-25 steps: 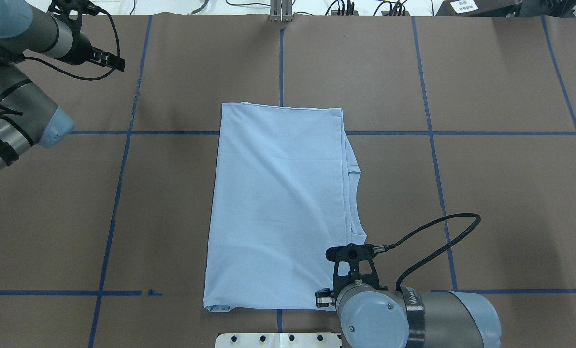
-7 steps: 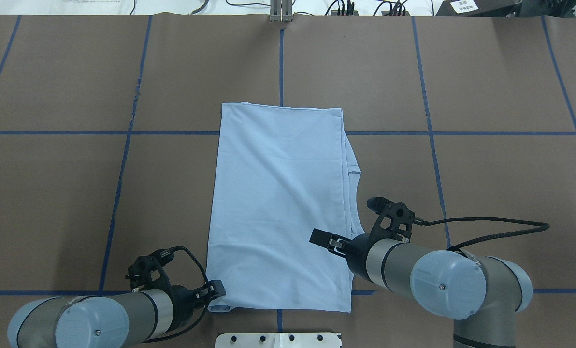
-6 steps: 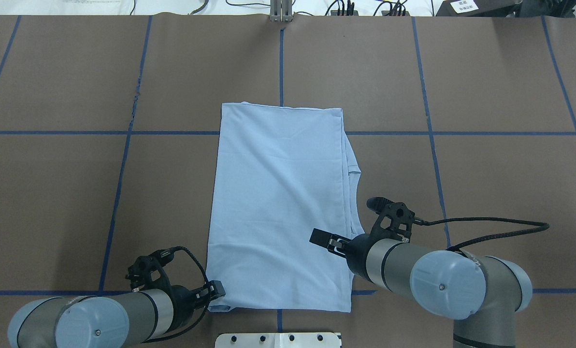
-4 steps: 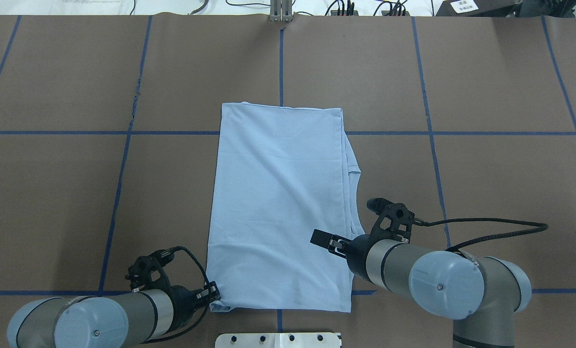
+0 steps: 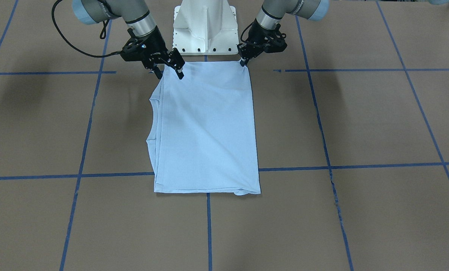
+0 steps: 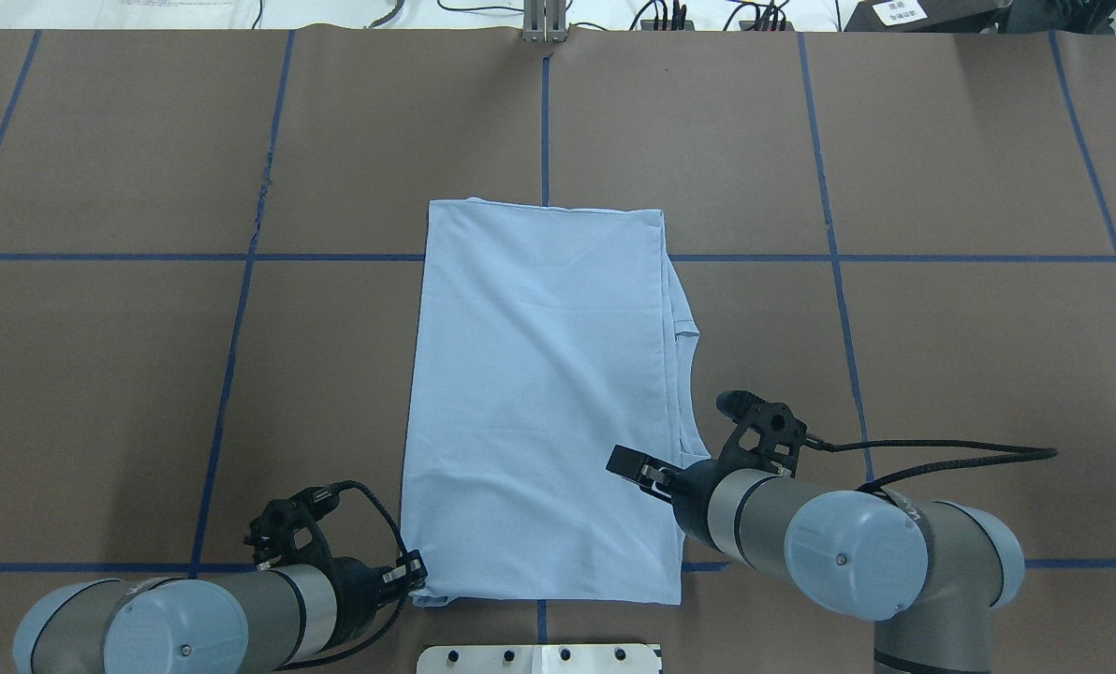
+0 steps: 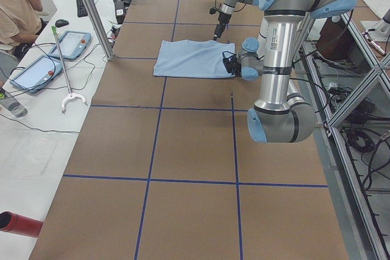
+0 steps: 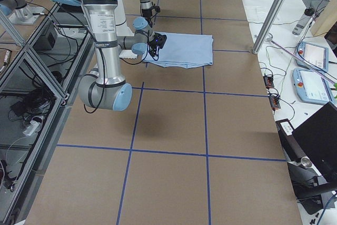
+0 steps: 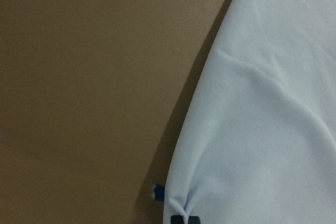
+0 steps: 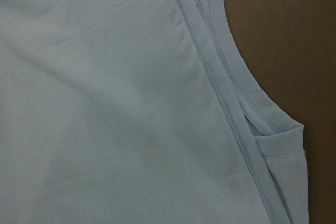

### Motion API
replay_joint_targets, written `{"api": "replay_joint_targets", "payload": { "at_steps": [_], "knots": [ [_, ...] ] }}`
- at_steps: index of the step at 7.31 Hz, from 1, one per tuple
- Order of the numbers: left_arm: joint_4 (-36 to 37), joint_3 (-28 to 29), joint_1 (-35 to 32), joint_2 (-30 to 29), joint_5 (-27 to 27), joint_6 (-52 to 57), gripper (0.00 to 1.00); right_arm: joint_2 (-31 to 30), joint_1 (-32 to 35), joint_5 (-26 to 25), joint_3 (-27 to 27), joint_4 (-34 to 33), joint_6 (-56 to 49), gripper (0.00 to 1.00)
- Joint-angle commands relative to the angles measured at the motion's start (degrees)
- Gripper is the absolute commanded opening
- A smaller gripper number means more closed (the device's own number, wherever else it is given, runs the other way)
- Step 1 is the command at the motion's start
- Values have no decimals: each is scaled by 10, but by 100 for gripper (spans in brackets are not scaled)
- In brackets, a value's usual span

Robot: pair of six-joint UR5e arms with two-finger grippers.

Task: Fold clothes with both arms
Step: 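Grasp the shirt's two corners nearest the robot with both grippers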

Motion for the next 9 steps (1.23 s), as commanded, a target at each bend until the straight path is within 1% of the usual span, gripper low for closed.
{"api": "replay_joint_targets", "payload": {
  "at_steps": [1,2,5,6,7,9],
  "knots": [
    [-1,0,0,0,0,0,0,24,-9,4,5,-91,93,95],
    [-1,-1,0,0,0,0,0,35,-26,2,2,-123,110,95],
    [-1,1,3,-4,1,0,0,28,-51,-10,-15,-132,117,97],
    [-1,1,3,-4,1,0,0,31,-51,-18,-13,-158,117,96],
    [-1,0,3,-4,1,0,0,34,-54,-24,-12,-174,116,94],
    [-1,-1,3,-4,1,0,0,35,-56,-25,-14,-174,116,88]
  ]
}}
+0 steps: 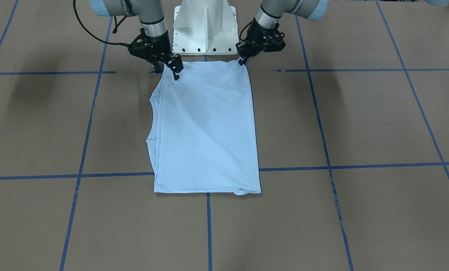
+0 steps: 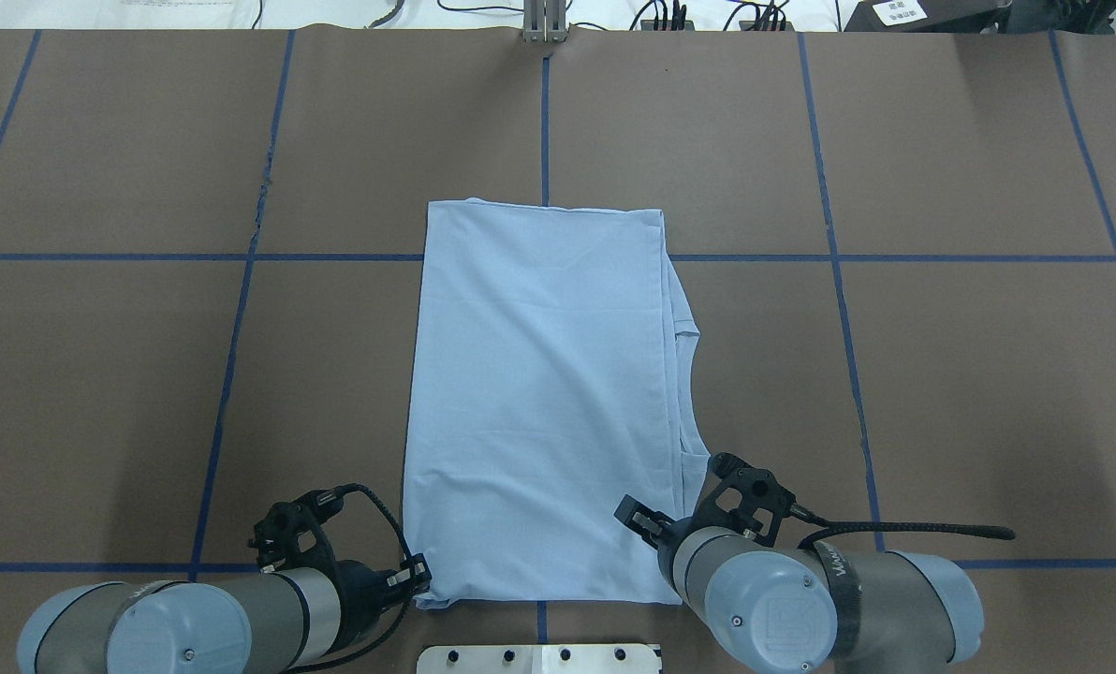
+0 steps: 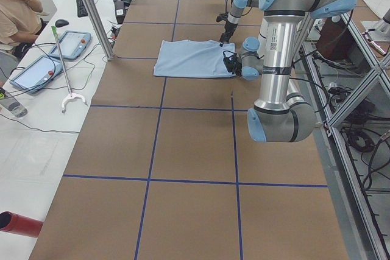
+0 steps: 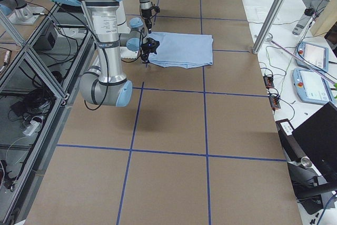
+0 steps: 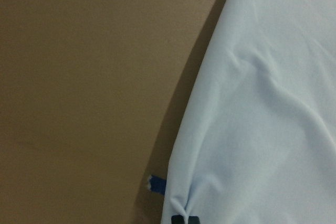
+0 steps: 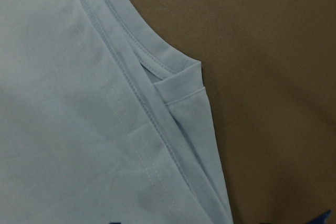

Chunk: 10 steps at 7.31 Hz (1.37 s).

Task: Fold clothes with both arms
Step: 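Grasp the shirt's two corners nearest the robot with both grippers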

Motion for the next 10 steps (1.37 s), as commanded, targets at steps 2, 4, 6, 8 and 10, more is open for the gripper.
{"api": "replay_joint_targets", "payload": {
  "at_steps": [2,4,6,8,10],
  "knots": [
    [0,0,0,0,0,0,0,1,-2,-2,-3,-4,0,86],
    [0,0,0,1,0,0,0,1,-2,-2,-6,-4,0,85],
    [0,0,0,1,0,0,0,1,-2,-3,-10,-4,0,77],
    [0,0,0,1,0,0,0,1,-2,-3,-10,-4,0,73],
    [0,-1,0,1,0,0,0,2,-3,-3,-10,-4,0,73]
  ]
}}
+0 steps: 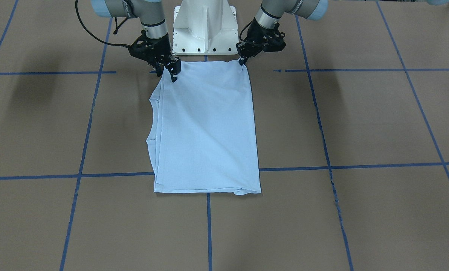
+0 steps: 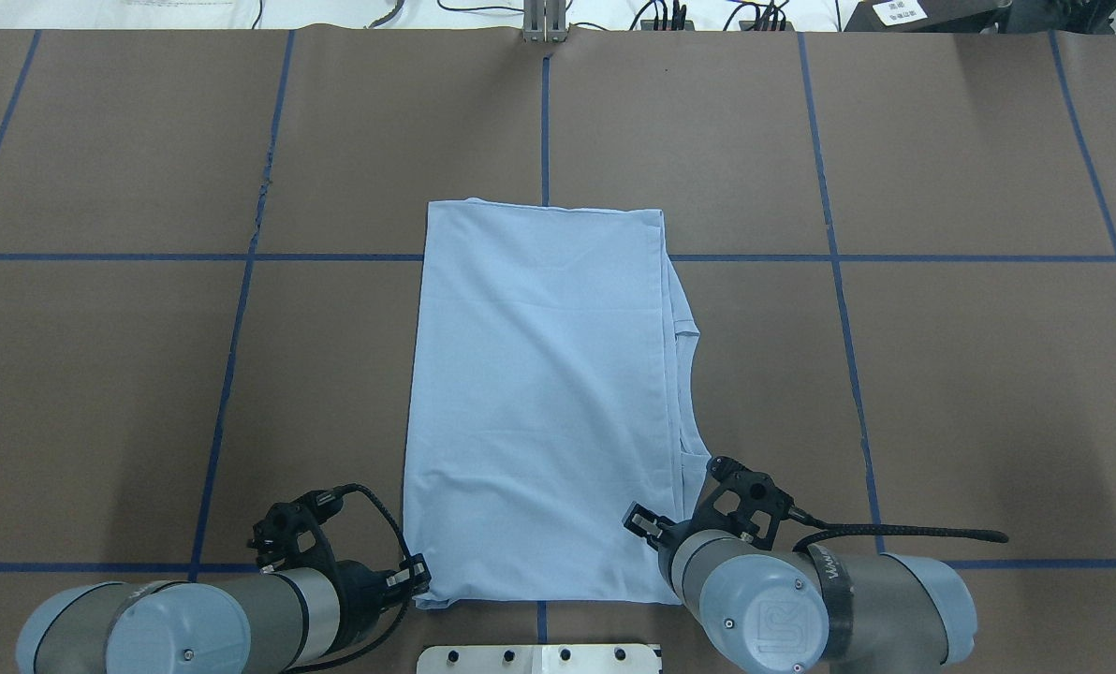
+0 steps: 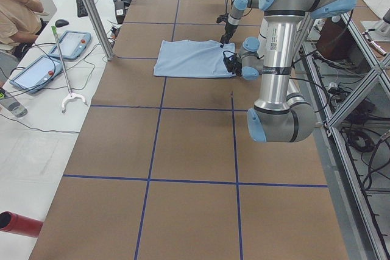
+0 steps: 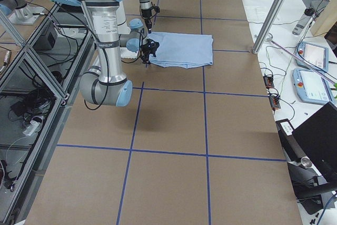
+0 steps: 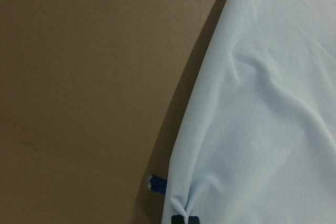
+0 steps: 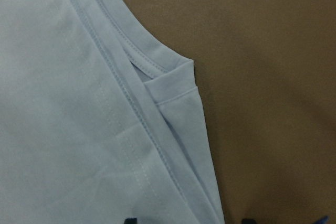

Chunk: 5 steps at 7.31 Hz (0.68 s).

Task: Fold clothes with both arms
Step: 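Grasp the shirt's two corners nearest the robot with both grippers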

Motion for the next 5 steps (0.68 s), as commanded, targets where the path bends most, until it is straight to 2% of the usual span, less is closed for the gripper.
{"api": "replay_joint_targets", "payload": {
  "at_steps": [1,2,3,4,5],
  "knots": [
    [0,0,0,0,0,0,0,1,-1,-1,0,0,0,66],
    [0,0,0,0,0,0,0,3,-1,0,0,0,1,47],
    [0,-1,0,0,0,0,0,9,0,0,0,0,1,14],
    [0,-2,0,0,0,0,0,9,0,0,0,0,1,0],
    [0,-2,0,0,0,0,0,9,-1,0,1,0,1,0]
  ]
}}
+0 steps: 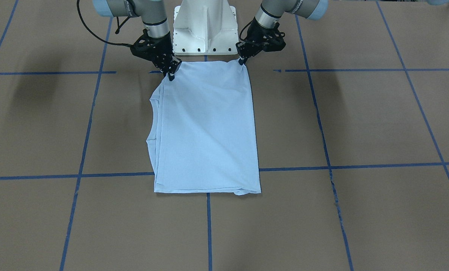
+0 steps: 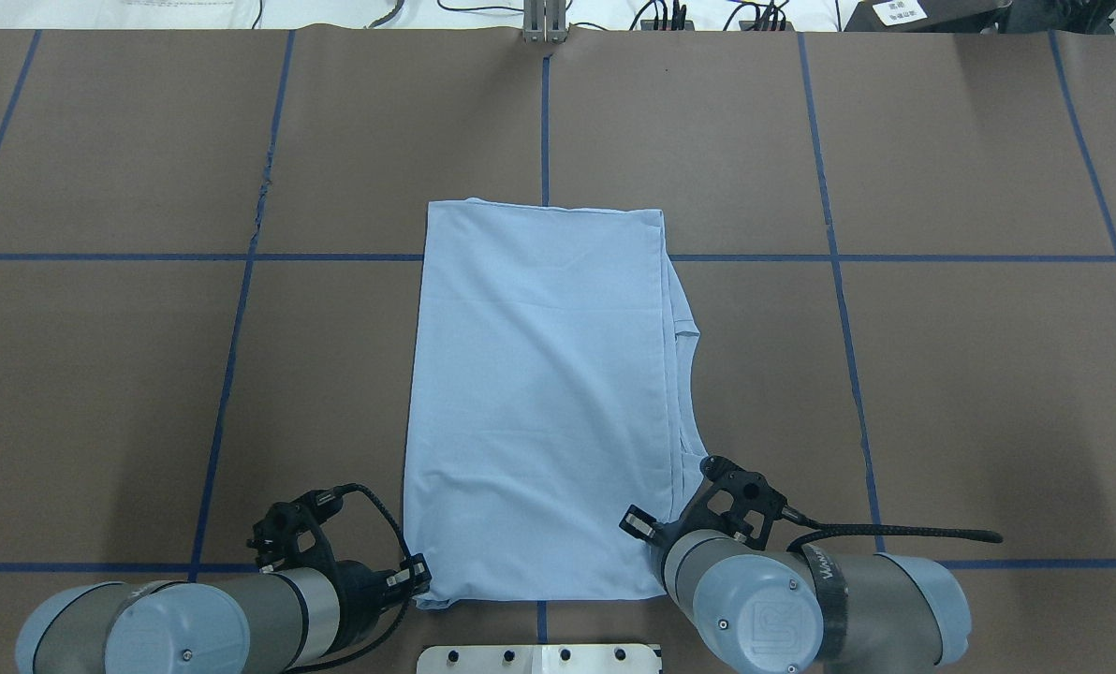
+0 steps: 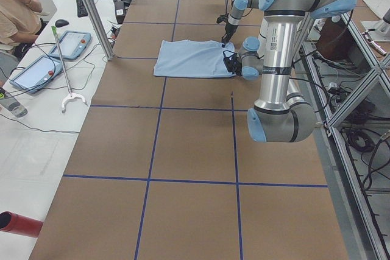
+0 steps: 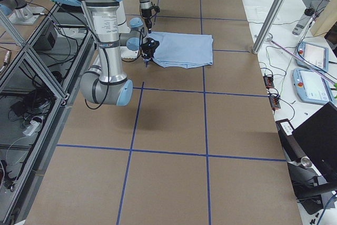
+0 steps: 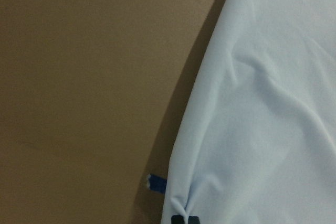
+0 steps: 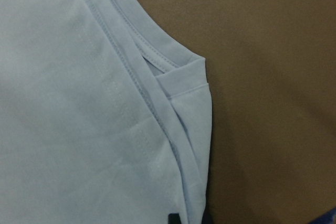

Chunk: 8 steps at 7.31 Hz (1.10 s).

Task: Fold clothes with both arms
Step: 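Lift the near edge with both grippers and fold it toward the far edge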

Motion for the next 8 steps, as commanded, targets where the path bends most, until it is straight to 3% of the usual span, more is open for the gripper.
{"api": "replay_joint_targets", "payload": {
  "at_steps": [1,4,5,7,8],
  "knots": [
    [0,-1,0,-1,0,0,0,1,0,0,3,0,0,0],
    [23,-63,-2,7,-29,2,0,-11,11,4,57,-2,-3,0],
    [52,-101,-3,8,-33,2,0,-21,11,5,100,-30,-3,0],
    [157,-205,-3,5,-68,4,0,-18,10,12,216,-152,-5,0],
    [210,-234,-10,-2,-99,10,0,-10,12,27,224,-178,-5,0]
  ]
}}
